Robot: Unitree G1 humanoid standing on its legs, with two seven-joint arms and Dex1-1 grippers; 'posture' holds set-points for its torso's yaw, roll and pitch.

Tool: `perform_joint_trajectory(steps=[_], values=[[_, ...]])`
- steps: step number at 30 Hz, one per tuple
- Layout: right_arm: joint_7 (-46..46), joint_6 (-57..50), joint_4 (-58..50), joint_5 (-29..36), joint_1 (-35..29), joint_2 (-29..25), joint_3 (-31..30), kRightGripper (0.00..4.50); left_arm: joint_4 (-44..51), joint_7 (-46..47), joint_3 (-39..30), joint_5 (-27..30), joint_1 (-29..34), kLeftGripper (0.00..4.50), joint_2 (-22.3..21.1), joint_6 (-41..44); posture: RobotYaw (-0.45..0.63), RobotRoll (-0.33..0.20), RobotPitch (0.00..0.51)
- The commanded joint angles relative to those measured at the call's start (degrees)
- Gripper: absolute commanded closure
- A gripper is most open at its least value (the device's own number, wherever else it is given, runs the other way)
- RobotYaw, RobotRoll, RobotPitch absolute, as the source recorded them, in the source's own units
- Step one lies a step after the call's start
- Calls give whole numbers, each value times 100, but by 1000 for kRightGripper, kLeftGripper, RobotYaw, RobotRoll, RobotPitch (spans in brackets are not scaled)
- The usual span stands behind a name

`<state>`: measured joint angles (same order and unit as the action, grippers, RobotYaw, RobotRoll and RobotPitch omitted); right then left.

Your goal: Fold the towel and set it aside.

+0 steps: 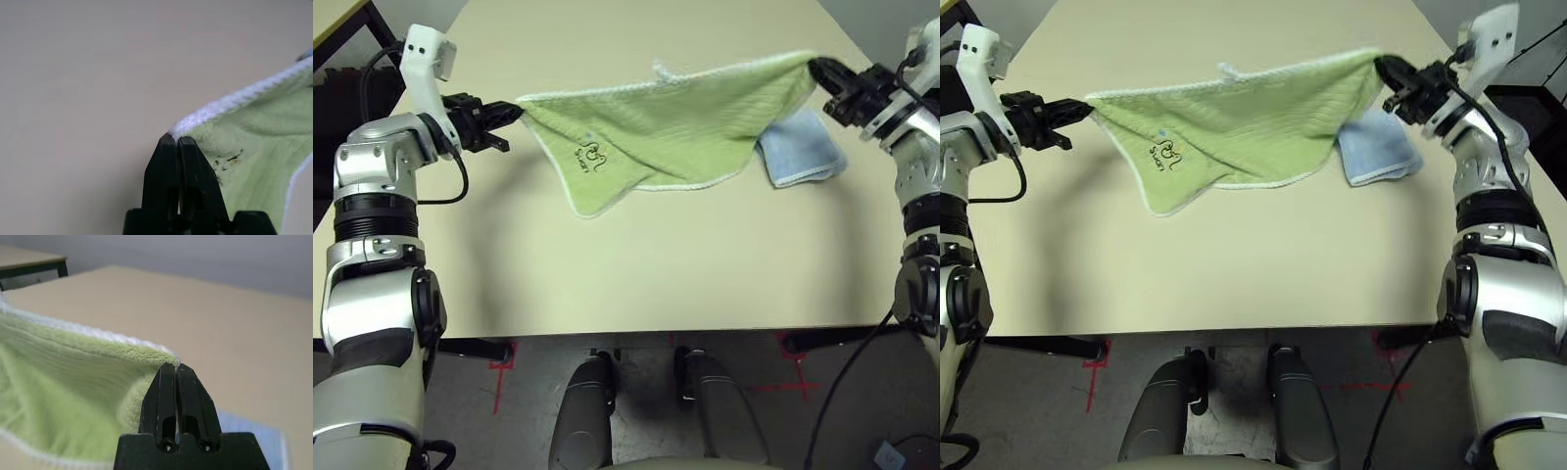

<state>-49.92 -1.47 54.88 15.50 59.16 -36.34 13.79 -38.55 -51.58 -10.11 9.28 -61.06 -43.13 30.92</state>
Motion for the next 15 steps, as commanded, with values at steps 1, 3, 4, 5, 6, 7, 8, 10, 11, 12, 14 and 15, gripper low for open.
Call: perform_joint_trajectory(steps=[1,3,4,5,6,7,8,10,11,12,14,15], values=[[26,-535,12,-51,171,-268,-20,4500,-219,146,107,-122,-236,4473,-155,-140,100,0,201],[-1,-831,95,-78,337,-309,-60,4500,-421,172,169,-169,-394,4473,-142,-208,94,0,203],[-30,-930,135,-137,413,-332,-114,4500,-564,196,211,-206,-479,4473,-131,-273,92,0,205],[-62,-1147,205,-217,524,-363,-207,4500,-736,265,253,-252,-592,4473,-96,-320,91,0,206],[-81,-1274,265,-286,622,-381,-281,4500,-895,341,299,-300,-699,4473,-61,-350,90,0,207],[9,-1377,366,-359,753,-380,-341,4500,-1074,442,346,-355,-816,4473,-13,-356,89,0,209],[95,-1468,464,-412,873,-371,-376,4500,-1245,540,386,-408,-923,4473,28,-350,88,0,210],[239,-1498,665,-509,1109,-318,-431,4500,-1635,700,502,-549,-1110,4473,104,-443,87,0,213],[345,-1422,780,-570,1225,-274,-460,4500,-1858,843,555,-633,-1208,4473,149,-534,86,0,216],[449,-1309,881,-627,1324,-227,-480,4500,-2068,999,579,-691,-1305,4473,195,-641,86,0,217],[904,-819,1094,-719,1558,-63,-429,4500,-2537,1548,529,-778,-1584,4473,332,-1171,82,0,218],[1085,-591,1176,-736,1647,1,-384,4500,-2714,1749,495,-795,-1702,4473,385,-1399,82,0,218]])
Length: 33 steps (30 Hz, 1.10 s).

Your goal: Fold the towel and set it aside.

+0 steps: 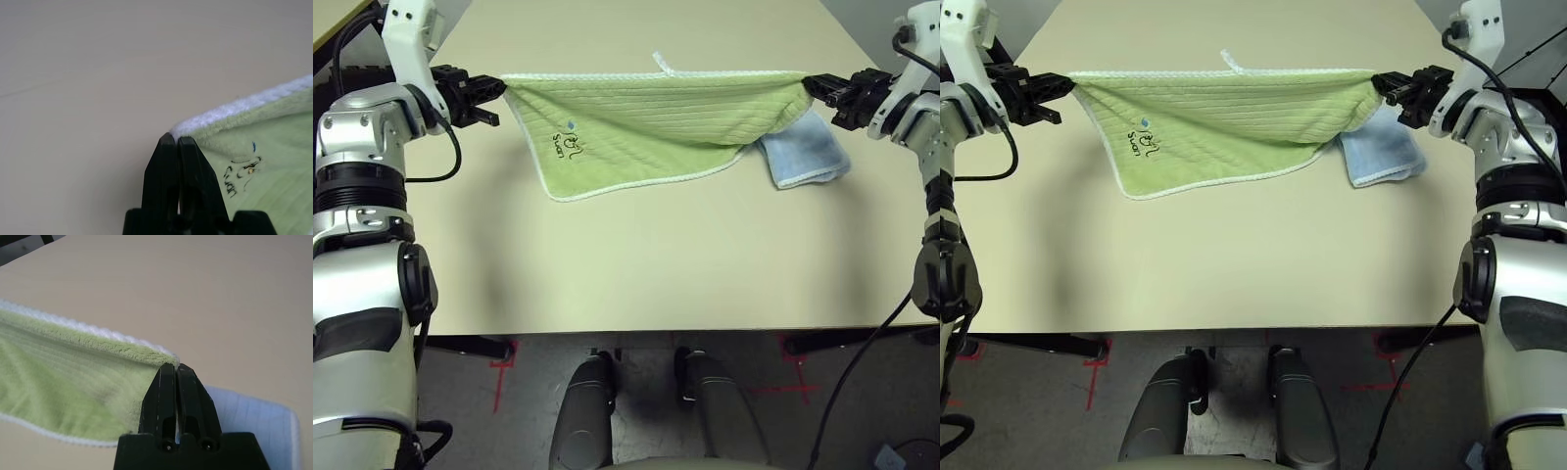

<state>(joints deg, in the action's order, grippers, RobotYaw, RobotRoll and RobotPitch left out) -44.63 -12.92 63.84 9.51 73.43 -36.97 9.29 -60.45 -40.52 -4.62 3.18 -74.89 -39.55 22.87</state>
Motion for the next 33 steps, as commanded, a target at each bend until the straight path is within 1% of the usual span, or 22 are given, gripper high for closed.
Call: perform_joint_trajectory(steps=[1,3,5,7,9,10,12,16,18,20,23,26,29,33], values=[[840,919,363,-146,324,126,140,4500,-691,882,-129,-167,-467,4473,96,-925,82,0,221],[1272,1671,474,-29,535,214,378,4500,-934,1241,-209,-166,-761,4473,201,-1558,80,0,220],[1386,2431,461,295,716,246,765,4500,-1029,1385,-542,110,-1172,4473,326,-2361,76,0,219],[1193,2876,401,532,728,228,1036,4500,-1078,1290,-1006,527,-1478,4473,411,-2735,73,0,217],[1035,3045,377,607,604,179,1153,4500,-1095,1004,-1166,655,-1502,4473,398,-2813,73,0,219],[913,3097,356,611,504,158,1161,4500,-1104,834,-1110,595,-1416,4473,364,-2753,74,0,218],[437,3026,234,598,139,128,1070,4500,-1039,174,-767,333,-984,4473,232,-2470,73,0,221],[-400,2619,-108,622,-481,117,888,4500,-677,-886,-193,7,-306,4473,-34,-1927,70,0,228],[-1017,2415,-347,536,-1065,64,666,4500,-162,-1888,258,-187,317,4473,-356,-1473,67,0,232],[-1479,2266,-610,454,-1530,-18,461,4500,277,-2423,528,-286,748,4473,-624,-1102,67,0,233],[-1974,2181,-914,311,-2057,-196,186,4500,864,-3023,798,-326,1184,4473,-962,-584,67,0,234],[-2466,2264,-1029,80,-2357,-431,-140,4500,1391,-3528,988,-328,1461,4473,-1210,-259,67,0,234],[-2873,2282,-1110,-51,-2522,-607,-373,4500,1741,-3849,1093,-325,1626,4473,-1373,-94,66,0,233],[-3459,2450,-1255,-240,-2773,-905,-684,4500,2515,-4846,1401,-237,2047,4473,-1784,99,68,0,233]])
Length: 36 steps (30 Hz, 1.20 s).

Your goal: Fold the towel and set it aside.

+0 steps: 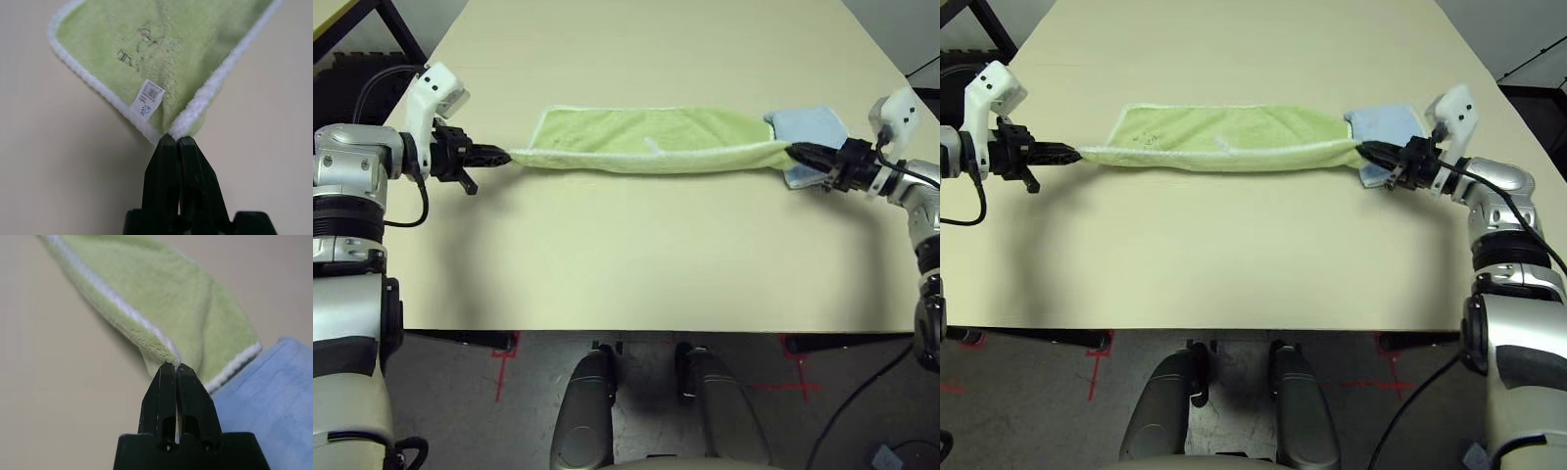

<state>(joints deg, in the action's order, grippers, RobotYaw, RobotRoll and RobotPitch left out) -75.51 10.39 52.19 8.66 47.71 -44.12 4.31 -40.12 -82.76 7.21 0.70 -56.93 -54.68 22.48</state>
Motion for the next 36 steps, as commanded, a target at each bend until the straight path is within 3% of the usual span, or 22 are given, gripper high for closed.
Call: perform_joint_trajectory(steps=[1,7,17,26,31,36], values=[[-469,146,-131,-147,-242,-223,-207,4500,598,-715,255,5,330,4473,-334,132,68,0,233],[-879,192,-781,43,-783,-357,-144,4500,1028,-966,442,-57,835,4473,-685,-161,73,0,235],[-935,33,-2068,523,-1886,-669,106,4500,1939,-974,913,845,1512,4473,-1689,-329,68,0,235],[-1283,-1345,-3425,1219,-2543,-993,104,4500,1612,-974,949,777,1272,4473,-1422,-341,67,0,235],[-1456,-1459,-3484,1114,-2580,-1162,-15,4500,1435,-974,1104,794,1114,4473,-1317,-366,65,0,234],[-1505,-885,-2927,714,-2418,-1198,-185,4500,1393,-974,1401,966,920,4473,-1425,-349,63,0,227]])
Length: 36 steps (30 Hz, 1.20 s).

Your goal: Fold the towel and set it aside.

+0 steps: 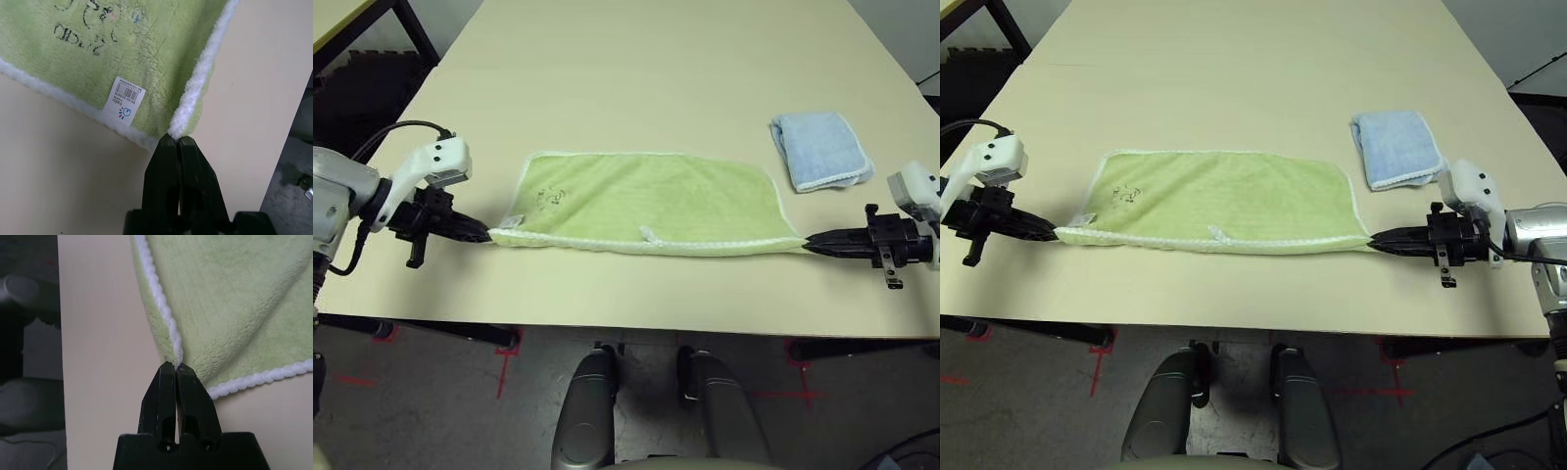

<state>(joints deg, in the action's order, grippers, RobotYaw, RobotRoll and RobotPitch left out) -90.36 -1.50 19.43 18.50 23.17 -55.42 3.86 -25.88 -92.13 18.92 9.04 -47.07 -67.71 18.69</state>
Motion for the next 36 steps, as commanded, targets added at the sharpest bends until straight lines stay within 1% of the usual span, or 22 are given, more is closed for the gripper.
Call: perform_joint_trajectory(steps=[1,5,7,10,13,16,21,25,29,36], values=[[-12,444,496,-350,85,-69,-174,4500,27,-37,299,224,-59,4473,-199,59,63,0,227],[-83,898,943,-530,223,-49,-270,4500,291,-37,565,626,25,4473,-558,204,68,0,224],[-90,978,1019,-527,261,-28,-285,4500,288,-37,635,698,-4,4473,-621,207,68,0,224],[-48,958,977,-481,302,12,-291,4500,113,-37,696,638,-151,4473,-585,152,73,0,219],[65,893,1023,-510,449,11,-276,4500,-182,-37,691,456,-451,4473,-358,71,75,0,217],[135,864,1166,-543,627,4,-279,4500,-412,-37,756,341,-664,4473,-224,-24,75,0,217],[290,890,1726,-703,1257,81,-350,4500,-1206,-37,762,-86,-1223,4473,180,-346,73,0,218],[536,992,2193,-889,1690,231,-384,4500,-1910,35,544,-536,-1667,4473,603,-613,78,0,219],[991,1417,2764,-1272,2066,352,-471,4500,-2591,383,394,-964,-2058,4473,945,-991,81,0,220],[1682,1992,3391,-1677,2467,602,-610,4500,-3523,1185,227,-1540,-2462,4473,1366,-1517,81,0,220]])
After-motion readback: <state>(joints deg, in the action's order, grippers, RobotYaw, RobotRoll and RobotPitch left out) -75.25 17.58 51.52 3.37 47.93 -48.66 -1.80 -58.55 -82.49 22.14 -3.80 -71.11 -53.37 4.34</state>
